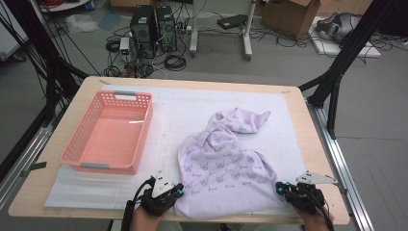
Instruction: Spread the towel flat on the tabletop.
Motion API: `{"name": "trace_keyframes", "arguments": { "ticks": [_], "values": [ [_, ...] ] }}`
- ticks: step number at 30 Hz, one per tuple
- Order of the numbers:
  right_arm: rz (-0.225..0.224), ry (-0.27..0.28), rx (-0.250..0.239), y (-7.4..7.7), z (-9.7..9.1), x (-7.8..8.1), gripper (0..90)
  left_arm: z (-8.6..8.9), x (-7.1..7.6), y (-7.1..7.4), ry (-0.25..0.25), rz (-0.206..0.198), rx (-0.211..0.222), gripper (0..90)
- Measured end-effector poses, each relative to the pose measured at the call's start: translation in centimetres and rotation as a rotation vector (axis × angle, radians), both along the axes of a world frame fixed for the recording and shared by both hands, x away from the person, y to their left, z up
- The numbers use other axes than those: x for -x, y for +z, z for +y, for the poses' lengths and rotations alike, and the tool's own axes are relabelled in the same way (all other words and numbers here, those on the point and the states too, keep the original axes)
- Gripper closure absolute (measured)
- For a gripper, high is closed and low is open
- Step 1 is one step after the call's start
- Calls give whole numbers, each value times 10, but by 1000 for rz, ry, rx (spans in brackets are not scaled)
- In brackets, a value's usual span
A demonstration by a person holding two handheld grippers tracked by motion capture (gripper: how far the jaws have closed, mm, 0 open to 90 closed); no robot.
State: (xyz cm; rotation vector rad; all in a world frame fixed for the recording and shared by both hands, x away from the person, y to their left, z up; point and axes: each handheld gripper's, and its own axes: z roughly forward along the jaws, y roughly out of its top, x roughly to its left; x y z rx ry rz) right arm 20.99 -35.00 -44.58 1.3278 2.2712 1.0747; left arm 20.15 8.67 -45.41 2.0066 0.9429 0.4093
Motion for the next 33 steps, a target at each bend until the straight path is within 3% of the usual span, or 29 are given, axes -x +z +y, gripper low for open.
{"name": "trace_keyframes", "arguments": {
  "ticks": [4, 7, 12, 14, 15, 16, 17, 18, 19, 20, 22, 23, 24, 27, 28, 30, 31, 32, 33],
  "values": [
    [25, 56, 2, 2, 3, 10, 864, 9, 10, 1, -14, 33, 18, 873],
    [27, 87, 61, 8, -1, 31, 868, 20, 17, 6, -11, 41, 34, 873],
    [42, 88, 45, 11, -15, 45, 870, 37, 18, 15, 12, 34, 84, 872],
    [59, 105, 38, 12, -14, 45, 869, 38, 18, 15, 12, 39, 83, 865],
    [66, 119, 40, 14, -12, 44, 851, 37, 17, 13, 12, 41, 85, 827],
    [53, 122, 39, 15, -10, 44, 775, 36, 17, 13, 11, 40, 89, 728],
    [53, 122, 39, 15, -10, 44, 775, 34, 16, 12, 19, 42, 100, 728],
    [11, 85, 11, 18, -7, 40, 607, 33, 14, 12, 30, 36, 108, 584],
    [-15, 63, -12, 20, -6, 38, 560, 32, 13, 13, 39, 16, 114, 541],
    [-15, 63, -12, 20, -6, 38, 560, 31, 11, 13, 54, 1, 122, 541],
    [-72, 30, -10, 24, 2, 25, 534, 29, 3, 14, 75, -3, 132, 462],
    [-72, 30, -10, 24, 2, 25, 534, 28, -2, 15, 85, -2, 131, 462],
    [-96, 31, 15, 23, 12, 12, 566, 27, -6, 15, 88, 3, 131, 447],
    [-103, 45, 29, 20, 30, -11, 604, 23, -22, 11, 105, 46, 126, 434],
    [-103, 45, 29, 20, 30, -11, 604, 21, -27, 8, 108, 75, 128, 434],
    [-82, 49, 45, 14, 48, -33, 637, 14, -32, 1, 97, 112, 103, 476],
    [-82, 49, 45, 14, 48, -33, 637, 12, -29, 1, 100, 75, 79, 476],
    [-71, 46, 54, 11, 52, -39, 671, 11, -28, 1, 93, 63, 60, 602],
    [-59, 52, 82, 6, 57, -45, 811, 13, -27, 1, 85, 65, 60, 812]
  ]
}}
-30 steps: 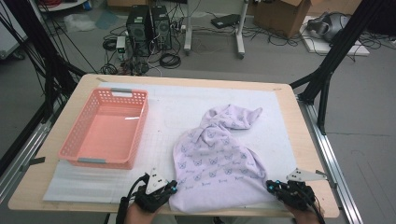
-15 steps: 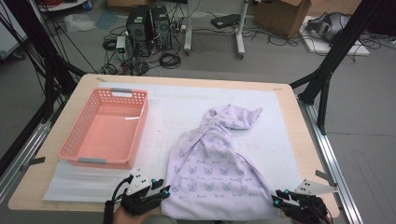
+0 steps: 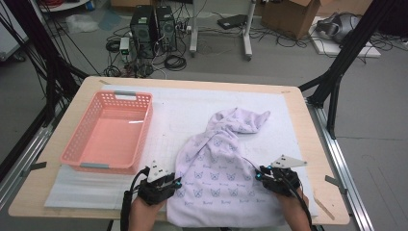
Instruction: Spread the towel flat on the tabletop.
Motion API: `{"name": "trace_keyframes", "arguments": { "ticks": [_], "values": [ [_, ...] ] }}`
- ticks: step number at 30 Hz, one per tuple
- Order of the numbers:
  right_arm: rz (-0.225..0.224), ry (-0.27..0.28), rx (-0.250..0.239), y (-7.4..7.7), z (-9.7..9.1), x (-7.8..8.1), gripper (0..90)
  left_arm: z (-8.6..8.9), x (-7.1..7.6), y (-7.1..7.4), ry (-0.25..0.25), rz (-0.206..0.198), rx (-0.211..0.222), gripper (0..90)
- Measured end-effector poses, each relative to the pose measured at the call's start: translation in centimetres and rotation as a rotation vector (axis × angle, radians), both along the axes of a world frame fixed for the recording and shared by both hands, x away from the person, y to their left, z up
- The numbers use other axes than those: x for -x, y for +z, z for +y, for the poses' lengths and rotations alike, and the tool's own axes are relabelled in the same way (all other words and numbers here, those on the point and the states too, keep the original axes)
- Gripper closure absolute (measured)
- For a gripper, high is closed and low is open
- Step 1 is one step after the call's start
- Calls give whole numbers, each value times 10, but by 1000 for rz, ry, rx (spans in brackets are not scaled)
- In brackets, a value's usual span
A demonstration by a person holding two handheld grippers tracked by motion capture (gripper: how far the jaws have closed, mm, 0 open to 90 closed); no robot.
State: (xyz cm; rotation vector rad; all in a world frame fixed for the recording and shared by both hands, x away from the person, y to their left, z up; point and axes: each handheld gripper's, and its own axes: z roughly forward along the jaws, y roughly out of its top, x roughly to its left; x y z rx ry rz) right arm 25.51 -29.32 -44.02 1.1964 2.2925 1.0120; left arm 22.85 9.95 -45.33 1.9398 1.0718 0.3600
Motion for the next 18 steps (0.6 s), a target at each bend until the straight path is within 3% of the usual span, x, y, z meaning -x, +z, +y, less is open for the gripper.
{"name": "trace_keyframes", "arguments": {
  "ticks": [1, 5, 7, 9, 10, 11, 14, 15, 16, 17, 18],
  "values": [
    [6, 8, 15, -2, 0, -1, 865, 1, 1, 0, -11, 9, 17, 849],
    [7, -32, 18, -1, -11, 6, 873, 9, 13, 2, -22, 13, 36, 874],
    [25, -72, 40, 3, -30, 25, 874, 15, 23, 4, -19, 19, 49, 873],
    [30, -80, 56, 4, -37, 33, 874, 20, 34, 2, -31, 29, 55, 874],
    [67, -90, 53, 6, -49, 50, 872, 22, 39, 1, -43, 34, 50, 873],
    [94, -80, 35, 5, -55, 55, 867, 22, 42, 0, -51, 38, 52, 872],
    [87, -63, 12, 6, -58, 62, 802, 18, 44, 3, -70, 20, 54, 864],
    [55, -52, -7, 11, -57, 62, 744, 17, 42, 4, -70, 11, 70, 737],
    [55, -52, -7, 11, -57, 62, 744, 16, 41, 4, -64, 6, 89, 737],
    [16, -52, -45, 17, -55, 57, 718, 16, 41, 5, -61, -8, 101, 625],
    [16, -52, -45, 17, -55, 57, 718, 16, 40, 7, -60, -20, 106, 625]
  ]
}}
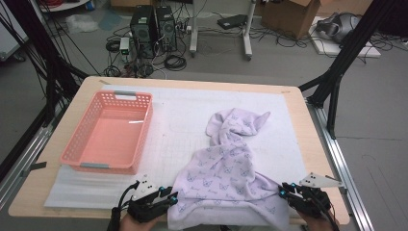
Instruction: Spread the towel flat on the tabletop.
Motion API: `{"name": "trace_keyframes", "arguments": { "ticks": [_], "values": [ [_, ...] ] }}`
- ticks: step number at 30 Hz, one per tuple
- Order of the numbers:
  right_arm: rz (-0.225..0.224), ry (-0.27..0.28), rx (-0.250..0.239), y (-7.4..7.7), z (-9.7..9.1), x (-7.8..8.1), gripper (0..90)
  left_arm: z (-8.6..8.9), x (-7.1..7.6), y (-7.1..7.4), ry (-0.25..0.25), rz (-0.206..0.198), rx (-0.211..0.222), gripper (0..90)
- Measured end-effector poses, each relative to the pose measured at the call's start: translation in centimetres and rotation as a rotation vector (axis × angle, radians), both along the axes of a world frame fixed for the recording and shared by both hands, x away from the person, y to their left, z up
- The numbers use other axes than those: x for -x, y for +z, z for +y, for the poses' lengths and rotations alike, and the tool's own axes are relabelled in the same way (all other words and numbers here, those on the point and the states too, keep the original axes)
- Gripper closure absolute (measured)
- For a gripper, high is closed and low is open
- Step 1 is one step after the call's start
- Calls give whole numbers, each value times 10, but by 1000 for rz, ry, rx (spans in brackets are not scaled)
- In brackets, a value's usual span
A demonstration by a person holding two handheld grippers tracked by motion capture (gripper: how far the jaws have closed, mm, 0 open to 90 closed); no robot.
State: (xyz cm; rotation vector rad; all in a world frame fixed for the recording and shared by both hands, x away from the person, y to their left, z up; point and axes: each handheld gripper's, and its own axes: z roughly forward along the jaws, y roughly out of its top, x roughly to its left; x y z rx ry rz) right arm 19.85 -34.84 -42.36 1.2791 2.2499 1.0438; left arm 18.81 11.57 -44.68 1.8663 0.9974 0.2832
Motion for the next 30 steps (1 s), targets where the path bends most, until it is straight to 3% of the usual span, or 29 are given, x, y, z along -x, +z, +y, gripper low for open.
{"name": "trace_keyframes", "arguments": {
  "ticks": [4, 5, 13, 17, 18, 20, 22, 23, 25, 26, 27, 30],
  "values": [
    [-72, 7, -35, 7, 11, -15, 687, 2, -6, 3, 16, -34, 19, 516],
    [-72, 36, -33, 6, 21, -27, 681, 2, -9, 4, 16, -35, 25, 509],
    [-3, 120, 21, -16, 63, -64, 689, -1, -27, 8, 3, -52, 20, 506],
    [21, 192, 23, -17, 72, -72, 865, -4, -42, 10, -20, -49, 32, 511],
    [29, 177, 79, -15, 66, -71, 882, -6, -46, 11, -28, -47, 32, 515],
    [34, 165, 91, -15, 61, -71, 884, -8, -54, 11, -39, -46, 33, 515],
    [23, 81, 141, -10, 38, -66, 886, -11, -62, 13, -48, -44, 38, 515],
    [23, 81, 141, -10, 38, -66, 886, -12, -66, 14, -55, -44, 37, 515],
    [12, -28, 169, -4, 12, -60, 886, -16, -76, 16, -57, -42, 47, 516],
    [12, -28, 169, -4, 12, -60, 886, -19, -81, 17, -66, -36, 50, 516],
    [17, -68, 158, -3, -1, -56, 884, -22, -86, 18, -73, -32, 53, 530],
    [7, -79, 134, -4, -8, -54, 876, -36, -103, 21, -104, -17, 50, 539]
  ]
}}
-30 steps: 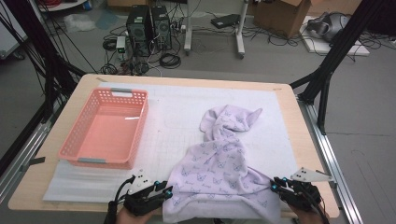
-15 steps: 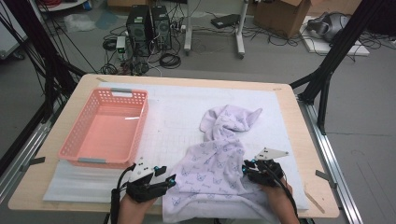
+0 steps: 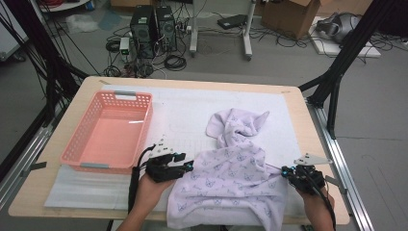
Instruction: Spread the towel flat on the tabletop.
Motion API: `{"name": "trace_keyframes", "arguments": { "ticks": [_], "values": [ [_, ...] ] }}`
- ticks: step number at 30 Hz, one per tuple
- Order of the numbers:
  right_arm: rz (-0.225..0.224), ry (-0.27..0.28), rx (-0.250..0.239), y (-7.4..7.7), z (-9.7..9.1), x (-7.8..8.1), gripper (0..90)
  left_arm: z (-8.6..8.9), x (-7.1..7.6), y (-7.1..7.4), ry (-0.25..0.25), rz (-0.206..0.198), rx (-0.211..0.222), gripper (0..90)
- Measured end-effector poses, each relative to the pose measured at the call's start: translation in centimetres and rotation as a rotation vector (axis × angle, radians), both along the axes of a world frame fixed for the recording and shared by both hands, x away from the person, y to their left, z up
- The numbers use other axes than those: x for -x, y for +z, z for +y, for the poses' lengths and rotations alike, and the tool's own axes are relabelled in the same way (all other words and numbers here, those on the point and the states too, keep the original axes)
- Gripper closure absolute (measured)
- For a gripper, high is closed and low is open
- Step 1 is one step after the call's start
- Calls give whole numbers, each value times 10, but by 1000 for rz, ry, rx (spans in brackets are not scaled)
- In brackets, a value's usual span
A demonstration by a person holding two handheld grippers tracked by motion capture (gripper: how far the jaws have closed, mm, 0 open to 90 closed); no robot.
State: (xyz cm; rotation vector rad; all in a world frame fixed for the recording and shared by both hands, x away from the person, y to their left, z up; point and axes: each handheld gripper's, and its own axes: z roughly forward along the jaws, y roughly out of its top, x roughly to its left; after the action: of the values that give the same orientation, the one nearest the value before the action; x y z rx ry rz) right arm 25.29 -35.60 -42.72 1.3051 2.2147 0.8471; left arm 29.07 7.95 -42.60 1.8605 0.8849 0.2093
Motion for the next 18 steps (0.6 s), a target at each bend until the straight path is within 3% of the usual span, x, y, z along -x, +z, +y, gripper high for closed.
{"name": "trace_keyframes", "arguments": {
  "ticks": [1, 2, 4, 6, 12, 18],
  "values": [
    [-11, 0, -30, 0, -2, -1, 855, -5, -5, 1, -6, -7, -6, 559],
    [-11, 0, -30, 0, -2, -1, 855, -9, -10, 2, -14, -9, -8, 559],
    [-37, -12, -56, 0, -1, -4, 736, -18, -20, 4, -18, 5, -8, 564],
    [-52, -5, -92, 0, -1, -7, 714, -26, -30, 6, -22, 7, -6, 568],
    [-65, 30, -83, -1, 4, -8, 688, -53, -59, 6, -26, 63, 3, 595],
    [-65, 30, -91, -5, 5, -9, 669, -88, -69, -3, -65, 93, -11, 577]
  ]
}}
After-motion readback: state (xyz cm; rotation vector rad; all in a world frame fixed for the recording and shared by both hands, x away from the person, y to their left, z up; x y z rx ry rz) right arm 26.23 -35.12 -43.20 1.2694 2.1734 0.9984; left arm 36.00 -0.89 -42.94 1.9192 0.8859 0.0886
